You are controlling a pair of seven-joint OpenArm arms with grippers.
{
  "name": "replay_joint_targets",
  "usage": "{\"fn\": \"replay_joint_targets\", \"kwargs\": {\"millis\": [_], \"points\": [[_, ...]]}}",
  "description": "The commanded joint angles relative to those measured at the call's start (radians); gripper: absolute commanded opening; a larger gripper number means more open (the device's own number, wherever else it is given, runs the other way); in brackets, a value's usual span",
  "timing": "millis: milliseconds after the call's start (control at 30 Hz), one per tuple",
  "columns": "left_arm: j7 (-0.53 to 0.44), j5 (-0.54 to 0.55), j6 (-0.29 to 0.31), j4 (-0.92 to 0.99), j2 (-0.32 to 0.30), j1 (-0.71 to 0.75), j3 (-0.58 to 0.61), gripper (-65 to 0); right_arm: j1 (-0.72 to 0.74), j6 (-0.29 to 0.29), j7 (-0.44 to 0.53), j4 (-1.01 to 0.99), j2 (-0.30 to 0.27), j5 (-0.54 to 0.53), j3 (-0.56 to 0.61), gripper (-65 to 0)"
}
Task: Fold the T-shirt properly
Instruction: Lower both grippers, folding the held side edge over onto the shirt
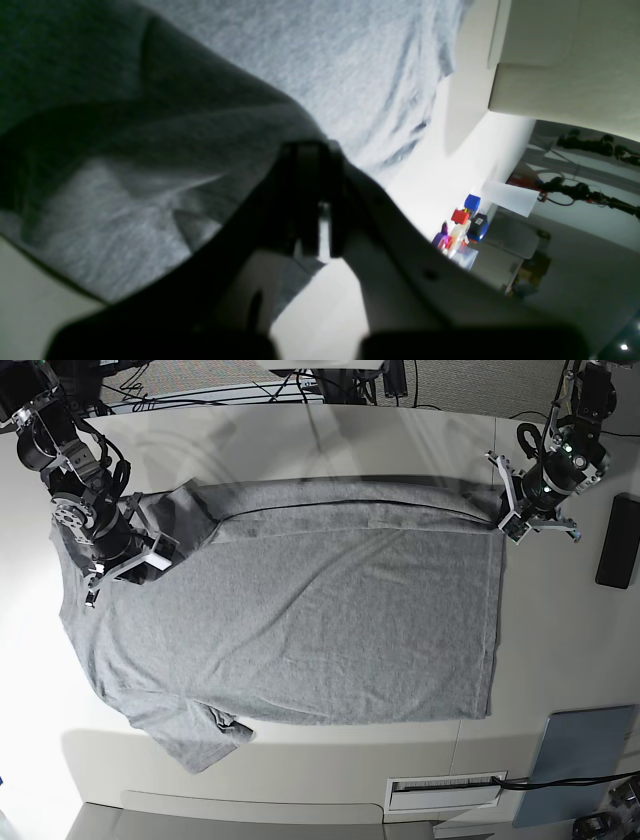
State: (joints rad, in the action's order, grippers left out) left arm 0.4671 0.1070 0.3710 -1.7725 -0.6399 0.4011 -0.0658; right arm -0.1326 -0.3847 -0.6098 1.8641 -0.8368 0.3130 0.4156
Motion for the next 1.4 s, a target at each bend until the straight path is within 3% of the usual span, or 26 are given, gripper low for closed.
{"fn": "replay_joint_targets", "kwargs": {"millis": [0,167,367,467,633,1000,1167,1267,1367], "points": [[-0.015,-0.006,-0.009,-0.005,-0.017,-0.008,-0.009,-65.0,0.014,0.017,0.002,0.012,-0.019,0.010,-0.009,-65.0],[-0.015,-0.028,-0.080,0.032,-0.017,-0.031,-0.009,-65.0,0.014,0.019,-0.004,0.012,-0.019,0.010,-0.009,-65.0],[-0.016,-0.024,-0.019,0.037,-0.017,-0.033,-0.009,-65.0,0.014,0.080,-0.019,0.012,-0.019,0.030,-0.009,-65.0],[-0.019,-0.024,0.012,0.037,-0.017,-0.033,-0.009,-65.0,0.017,0.084,-0.014,0.012,-0.019,0.044,-0.009,-65.0],[-0.019,-0.024,0.011,0.037,-0.017,-0.033,-0.009,-65.0,0.029,0.082,0.022,0.012,-0.015,0.035,-0.009,-65.0],[-0.019,-0.024,0.011,0.037,-0.017,-0.034,-0.009,-65.0,0.086,0.079,-0.010,-0.059,0.039,0.001,-0.009,-63.5],[-0.018,-0.024,0.005,0.037,-0.017,-0.033,-0.009,-47.1,0.085,0.079,-0.009,-0.060,0.040,-0.051,-0.009,-45.1],[-0.017,-0.024,-0.060,0.037,-0.018,-0.034,-0.009,-41.2,0.086,0.079,-0.013,-0.060,0.040,-0.055,-0.009,-43.8],[-0.010,-0.024,-0.102,0.037,-0.020,-0.033,-0.009,-40.3,0.086,0.113,-0.040,-0.060,0.040,-0.055,-0.009,-43.8]]}}
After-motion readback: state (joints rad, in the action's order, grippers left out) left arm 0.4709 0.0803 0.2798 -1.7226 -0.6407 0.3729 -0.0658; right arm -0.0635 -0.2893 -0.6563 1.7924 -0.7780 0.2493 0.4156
